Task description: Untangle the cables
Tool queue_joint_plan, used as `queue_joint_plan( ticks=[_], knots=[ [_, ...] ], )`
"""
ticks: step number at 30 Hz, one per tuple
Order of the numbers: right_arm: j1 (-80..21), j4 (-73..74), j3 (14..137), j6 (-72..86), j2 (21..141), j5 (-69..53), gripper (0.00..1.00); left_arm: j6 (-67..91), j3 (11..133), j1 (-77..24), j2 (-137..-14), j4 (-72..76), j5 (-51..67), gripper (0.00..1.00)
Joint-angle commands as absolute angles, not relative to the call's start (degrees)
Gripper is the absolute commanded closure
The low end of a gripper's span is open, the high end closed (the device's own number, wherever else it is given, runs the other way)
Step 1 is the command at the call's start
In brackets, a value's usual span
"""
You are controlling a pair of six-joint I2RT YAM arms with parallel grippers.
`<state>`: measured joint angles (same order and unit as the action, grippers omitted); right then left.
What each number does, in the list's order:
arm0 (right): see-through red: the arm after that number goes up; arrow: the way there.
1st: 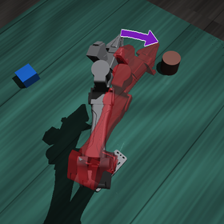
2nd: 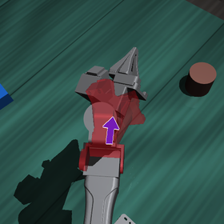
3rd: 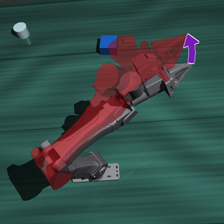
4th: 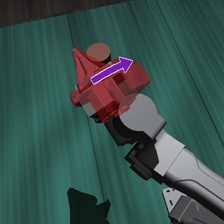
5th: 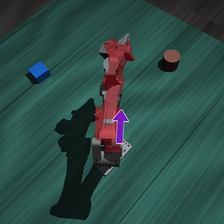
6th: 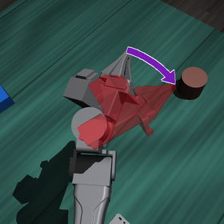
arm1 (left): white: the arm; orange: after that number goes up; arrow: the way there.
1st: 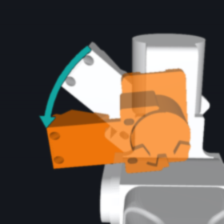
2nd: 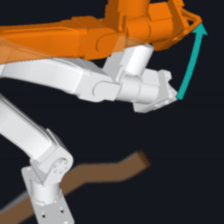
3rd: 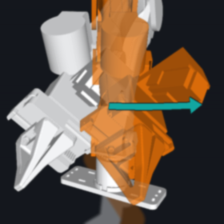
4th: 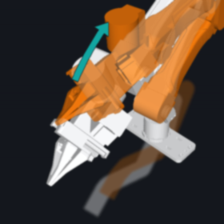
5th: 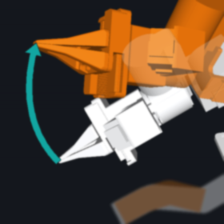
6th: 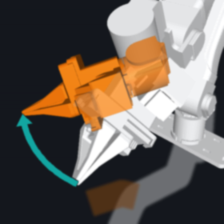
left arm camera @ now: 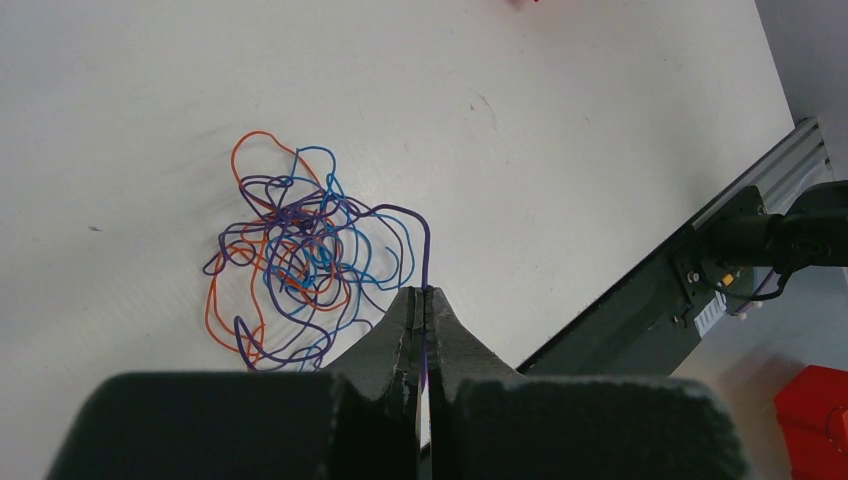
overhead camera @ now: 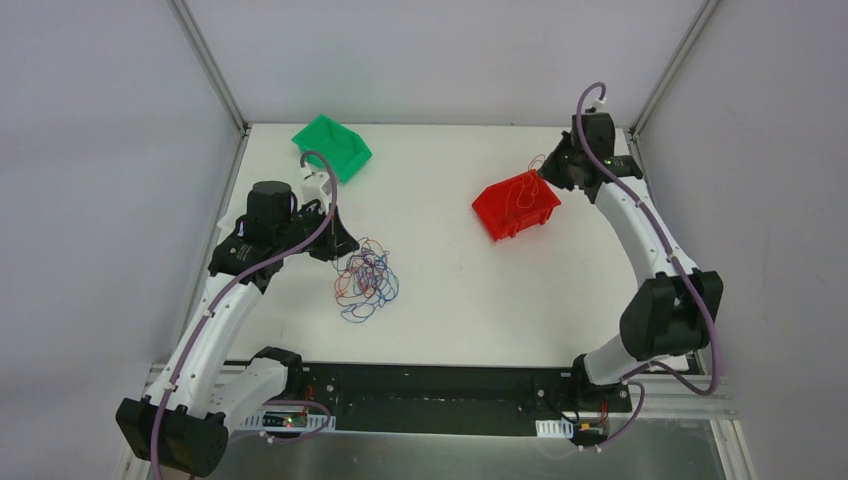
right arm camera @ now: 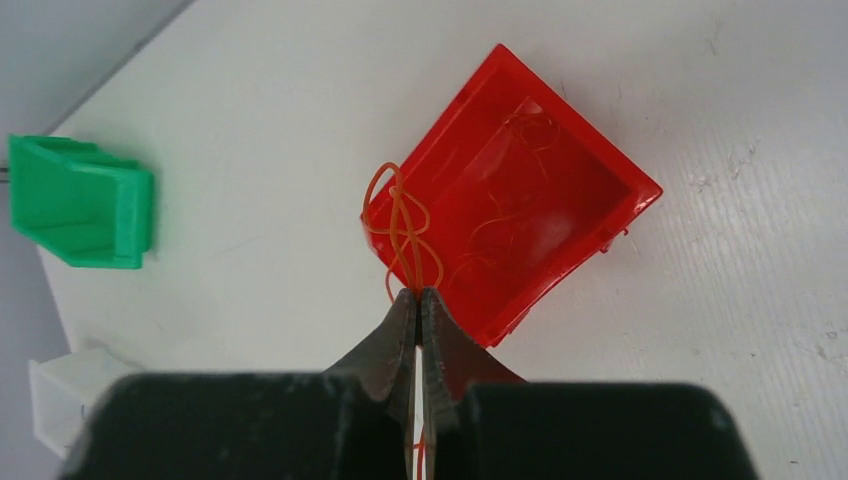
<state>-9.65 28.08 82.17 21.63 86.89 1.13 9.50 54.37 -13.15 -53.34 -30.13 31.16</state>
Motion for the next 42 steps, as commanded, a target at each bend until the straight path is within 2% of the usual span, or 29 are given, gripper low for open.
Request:
queue_joint_plan(
  ticks=[1,5,11,13,15,16,18,21,26,32,38,42],
  knots=[
    [-10.0,24.1,81.5,22.7,92.2,3.5,1.00,9.3,54.0,-13.5,-53.4,-27.9,32.5,1.00],
    [-10.3,26.5,85.1,24.0,99.1,8.3,1.00,9.3,54.0,-13.5,-53.3,-27.9,32.4,1.00],
    [-13.5,34.0,91.7,29.2,107.5,25.7,1.00,9.1,53.8,-13.5,-52.9,-27.9,31.8,1.00],
    [-14.3,33.7,91.6,30.0,108.4,28.1,0.98,9.2,53.7,-13.5,-52.8,-27.9,31.9,1.00],
    [-14.4,33.2,91.6,30.1,109.2,26.5,0.88,9.1,53.8,-13.5,-52.9,-28.0,31.8,1.00],
    [-14.4,33.4,91.8,30.1,109.2,25.8,0.77,9.2,53.7,-13.5,-53.0,-27.9,31.8,1.00],
    [-14.4,33.6,91.7,29.8,108.1,24.5,0.69,9.2,53.7,-13.5,-53.0,-27.9,31.8,1.00],
    [-14.6,31.4,89.5,28.5,103.4,23.2,0.51,9.3,53.6,-13.6,-52.9,-27.9,31.9,1.00],
    [-15.2,29.9,86.3,23.8,95.1,16.2,0.38,9.2,53.7,-13.7,-53.1,-27.9,32.3,1.00],
    [-21.8,18.9,71.9,16.5,85.6,-4.2,0.33,9.2,54.0,-14.1,-53.9,-27.9,33.0,1.00],
    [-37.0,4.5,60.5,17.2,85.5,-8.2,0.37,9.3,54.0,-14.2,-54.3,-27.9,31.6,1.00],
    [-44.5,-4.3,57.9,18.9,88.8,-8.4,0.41,9.2,53.8,-14.2,-54.1,-28.1,30.0,1.00]
  ],
)
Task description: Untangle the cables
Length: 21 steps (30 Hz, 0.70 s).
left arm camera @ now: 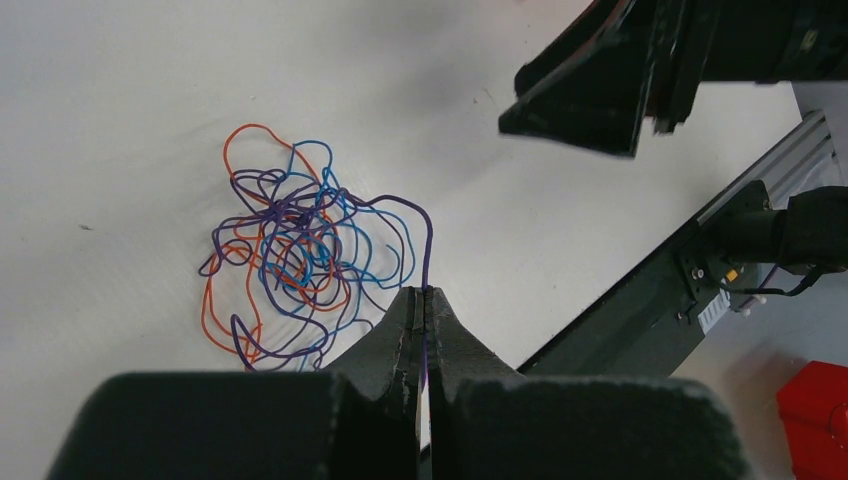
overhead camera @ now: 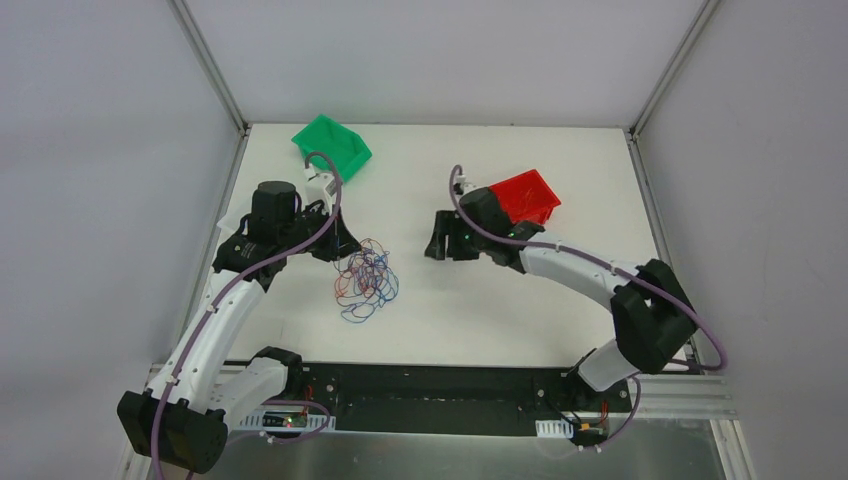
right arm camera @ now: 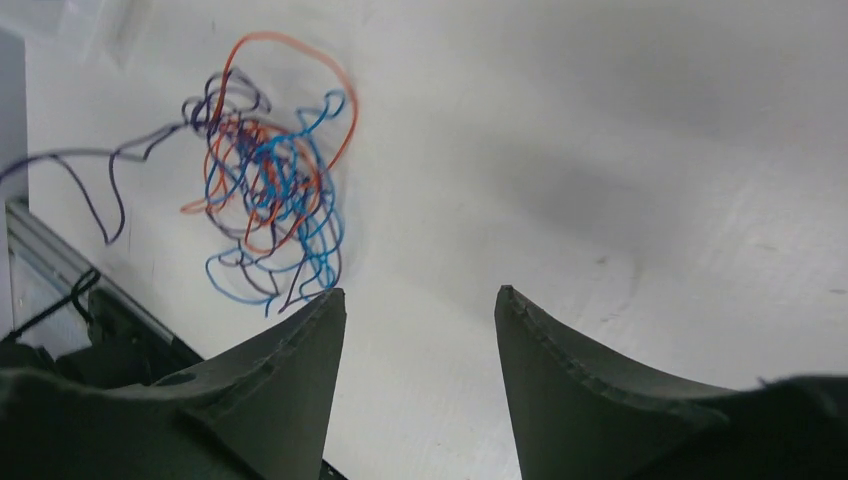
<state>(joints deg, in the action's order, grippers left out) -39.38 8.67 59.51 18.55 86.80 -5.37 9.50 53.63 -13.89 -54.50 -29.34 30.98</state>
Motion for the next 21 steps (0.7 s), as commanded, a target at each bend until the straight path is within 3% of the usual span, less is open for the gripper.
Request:
queue_joint_plan(
  ticks=[1,15,21],
  knots=[
    [-45.9,-6.4,57.8,19.3,90.0,-8.4,0.42,9.2,53.7,-14.2,-54.1,-28.2,29.6,1.00],
    [-53.5,-14.1,60.8,23.3,103.5,-6.9,0.57,9.1,53.9,-14.1,-53.8,-28.7,28.6,1.00],
    [-54.0,-14.5,60.8,23.4,103.7,-6.3,0.84,9.0,53.9,-14.2,-54.3,-28.7,28.5,1.00]
  ],
)
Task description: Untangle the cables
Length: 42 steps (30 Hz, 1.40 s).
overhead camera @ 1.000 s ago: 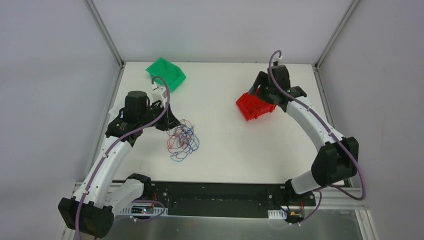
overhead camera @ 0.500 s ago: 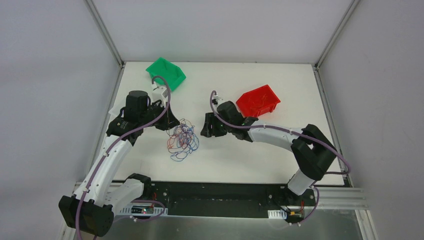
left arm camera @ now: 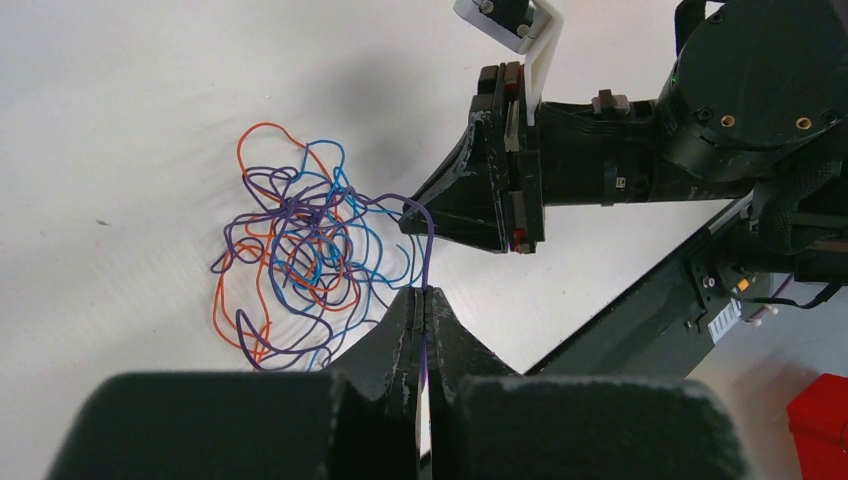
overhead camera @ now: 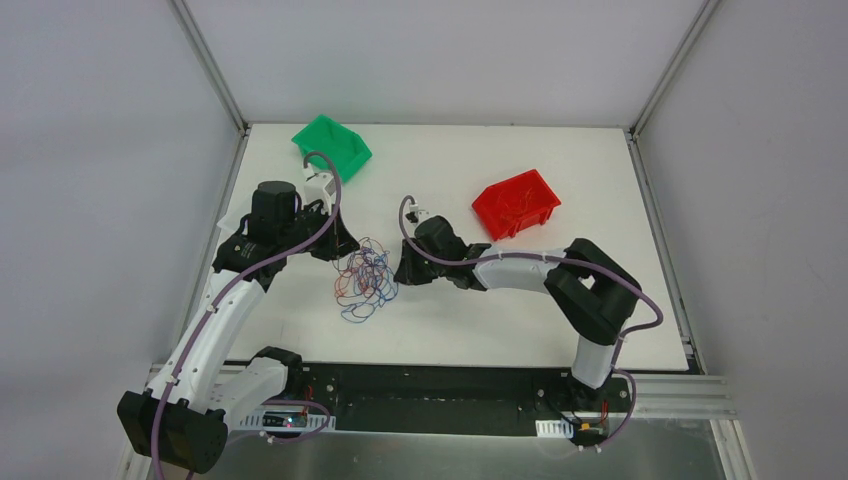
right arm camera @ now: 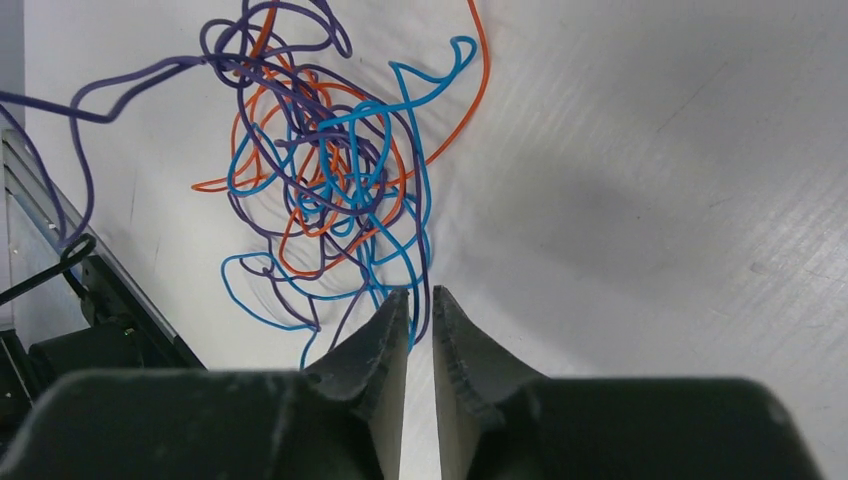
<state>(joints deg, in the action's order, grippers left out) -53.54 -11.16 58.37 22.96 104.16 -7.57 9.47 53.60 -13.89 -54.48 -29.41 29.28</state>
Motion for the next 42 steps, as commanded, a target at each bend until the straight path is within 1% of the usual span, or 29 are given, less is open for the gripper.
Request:
queue_joint_plan(
  ticks=[1,3,7,9,13,16,18,23,26,29,30,34,39,42],
  knots=[
    [-54.0,-14.4,60.5,23.3,103.2,-5.9,0.89,9.0,53.9,-14.2,-54.4,-28.8,28.4,1.00],
    [-54.0,-14.1,59.8,22.7,102.0,-4.7,0.99,8.9,53.9,-14.2,-54.4,-28.9,27.7,1.00],
    [-53.9,-11.5,57.9,21.7,98.2,-0.7,1.00,8.6,54.1,-14.2,-54.7,-30.1,24.0,1.00],
    [-53.6,-9.1,56.4,21.8,95.6,4.0,1.00,8.8,54.5,-14.1,-54.6,-31.0,20.4,1.00],
    [-50.5,-3.5,50.7,25.0,88.8,11.7,1.00,11.0,54.3,-13.0,-52.9,-32.6,7.3,1.00],
    [-45.3,0.4,44.5,30.4,81.6,16.0,1.00,12.7,53.8,-11.6,-51.4,-33.4,-1.2,1.00],
    [-40.2,3.7,40.6,33.7,75.8,17.1,1.00,13.3,53.8,-10.9,-51.1,-33.8,-4.2,1.00],
    [-28.1,10.9,34.5,35.6,63.1,21.0,1.00,14.0,54.2,-9.7,-52.0,-34.7,-5.4,1.00],
    [-21.5,14.5,34.9,32.6,58.6,18.2,1.00,13.7,54.4,-9.6,-52.5,-34.5,-2.3,1.00],
    [-20.6,15.2,35.9,29.2,54.7,15.4,1.00,12.0,54.6,-9.6,-53.8,-34.2,3.9,1.00],
    [-20.5,15.7,36.3,28.7,53.5,15.6,1.00,11.9,54.9,-9.6,-54.5,-34.2,4.0,1.00],
    [-19.2,21.9,40.9,28.1,49.7,22.9,1.00,13.0,55.4,-9.6,-55.6,-35.5,-3.4,1.00],
    [-12.5,28.7,46.1,29.2,46.1,30.5,1.00,15.5,56.1,-9.5,-56.3,-38.5,-16.7,1.00],
    [-9.4,31.3,47.5,30.3,44.3,35.9,1.00,17.3,56.8,-9.5,-56.8,-39.8,-21.0,1.00]
  ],
)
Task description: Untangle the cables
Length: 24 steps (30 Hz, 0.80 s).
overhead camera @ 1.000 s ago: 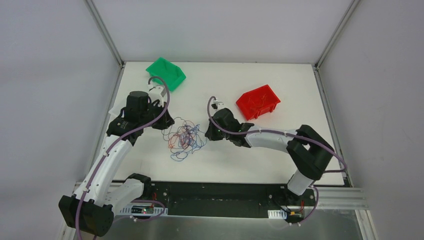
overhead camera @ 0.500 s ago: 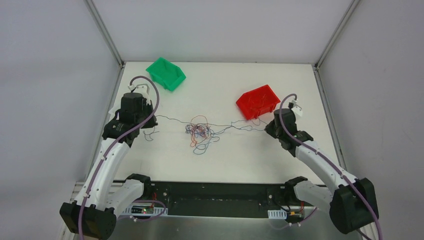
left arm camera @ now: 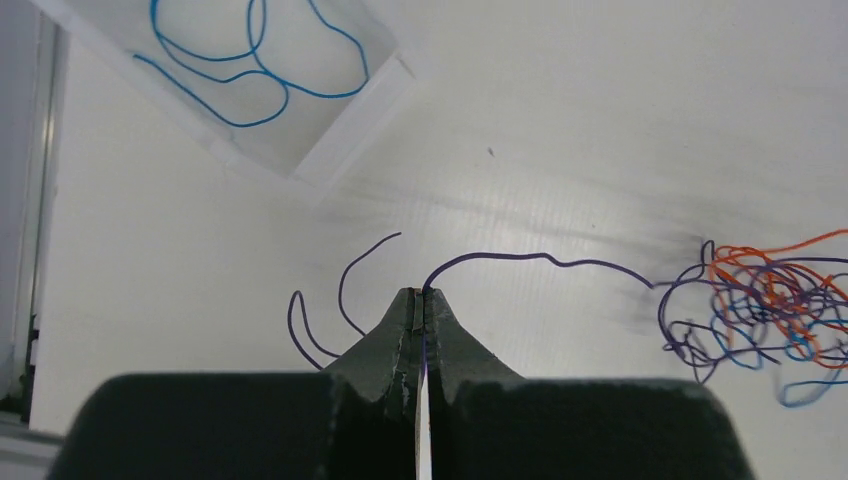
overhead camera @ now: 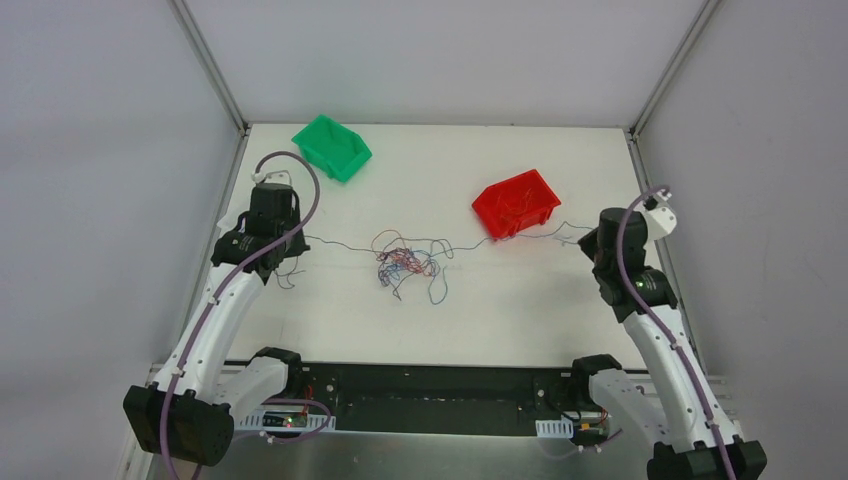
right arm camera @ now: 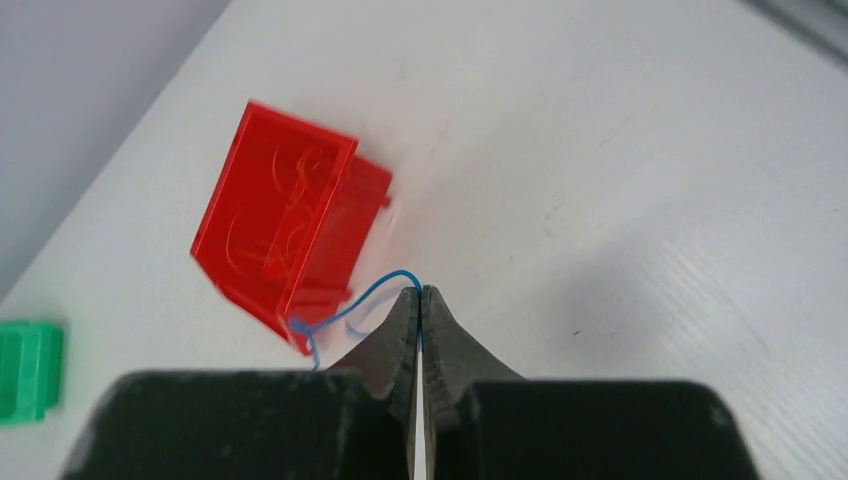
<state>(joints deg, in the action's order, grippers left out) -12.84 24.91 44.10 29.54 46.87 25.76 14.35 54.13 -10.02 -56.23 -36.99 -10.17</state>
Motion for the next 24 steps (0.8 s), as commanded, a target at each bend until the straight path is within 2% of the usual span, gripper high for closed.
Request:
queue_joint_plan(
  ticks=[1,5,8,13,18,19,24],
  knots=[
    [-8.6,32.2,48.0,31.1,43.7,37.4,1.00,17.6,56.9,-9.5,-56.9,-39.8,-21.1,1.00],
    [-6.5,31.9,47.5,32.1,40.1,36.4,1.00,18.5,57.1,-9.5,-58.0,-39.9,-17.4,1.00],
    [-6.6,29.7,46.3,30.6,37.2,30.8,1.00,17.1,58.3,-9.5,-60.0,-39.8,-8.3,1.00],
    [-6.6,20.8,43.0,23.9,32.9,4.7,1.00,14.3,62.8,-10.2,-64.8,-39.8,14.2,1.00],
    [-6.8,14.8,39.6,25.6,34.6,-15.9,1.00,14.3,66.4,-12.4,-67.2,-39.8,15.0,0.91],
    [-6.9,12.2,38.0,26.2,34.8,-19.1,1.00,14.4,66.9,-12.5,-67.7,-39.9,14.8,0.86],
    [-10.0,3.6,30.7,28.5,36.8,-23.1,1.00,16.0,69.9,-12.5,-70.9,-39.9,10.7,0.29]
  ],
)
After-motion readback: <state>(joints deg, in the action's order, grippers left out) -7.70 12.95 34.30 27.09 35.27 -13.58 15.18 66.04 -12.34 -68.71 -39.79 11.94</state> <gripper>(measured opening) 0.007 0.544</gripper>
